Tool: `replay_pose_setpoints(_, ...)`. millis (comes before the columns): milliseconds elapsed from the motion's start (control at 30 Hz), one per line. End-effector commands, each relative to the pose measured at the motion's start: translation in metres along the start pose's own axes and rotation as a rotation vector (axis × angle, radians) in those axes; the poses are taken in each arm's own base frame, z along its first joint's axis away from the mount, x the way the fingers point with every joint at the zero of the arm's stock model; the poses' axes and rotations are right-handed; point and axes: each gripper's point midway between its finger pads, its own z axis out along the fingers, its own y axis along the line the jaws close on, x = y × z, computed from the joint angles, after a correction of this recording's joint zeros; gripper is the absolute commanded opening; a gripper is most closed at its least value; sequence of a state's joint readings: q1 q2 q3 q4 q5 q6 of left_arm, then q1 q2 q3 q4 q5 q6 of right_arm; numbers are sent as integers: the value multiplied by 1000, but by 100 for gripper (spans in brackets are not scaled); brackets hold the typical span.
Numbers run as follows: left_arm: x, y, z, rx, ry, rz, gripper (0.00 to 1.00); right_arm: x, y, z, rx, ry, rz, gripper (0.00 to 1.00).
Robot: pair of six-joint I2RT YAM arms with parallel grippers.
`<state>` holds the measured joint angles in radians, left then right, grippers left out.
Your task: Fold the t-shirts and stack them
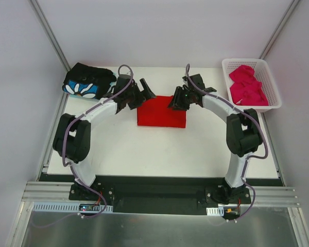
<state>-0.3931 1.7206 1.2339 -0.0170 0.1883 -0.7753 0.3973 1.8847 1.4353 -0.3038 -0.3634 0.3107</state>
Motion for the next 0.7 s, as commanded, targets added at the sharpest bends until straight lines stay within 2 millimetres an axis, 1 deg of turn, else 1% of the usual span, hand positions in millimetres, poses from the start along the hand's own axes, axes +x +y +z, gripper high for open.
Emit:
replay_pose_setpoints(0,26,-2,32,76,119,-96,99,-6,12,17,-65,13,24,38)
replay_pose_setpoints(67,34,6,43,79,136,-128,99,-1,4,25,-54,33,32,38)
replay_pose_setpoints(100,42,12,46,76,158,-143,99,0,2,27,-52,36,34,38)
replay_pose_setpoints(167,51,19,51,70,177,-156,99,6,-7,33,-40,55,39,38)
replay_pose_setpoints(267,57,31,51,45,189,-158,99,11,-17,34,-21,65,48,38)
replay_pose_setpoints(333,62,43,49,18,190,-163,99,13,-26,33,2,67,51,38)
replay_pose_setpoints(367,60,45,46,14,184,-157,99,12,-26,31,7,63,46,38)
replay_pose_setpoints(400,62,50,44,-6,190,-157,99,12,-28,30,13,63,44,37)
replay_pose_setpoints(433,52,54,33,-22,164,-143,99,10,-30,24,30,61,33,38)
replay_pose_setpoints(500,48,56,28,-35,157,-135,99,5,-25,19,24,48,29,38)
replay_pose_setpoints(567,33,53,21,-41,118,-104,99,3,-20,13,13,40,24,37)
replay_pose_setpoints(600,29,57,17,-66,113,-99,99,-1,-13,5,0,23,19,37)
replay_pose_setpoints(667,2,61,8,-108,29,-23,99,-2,-7,-4,-10,17,9,37)
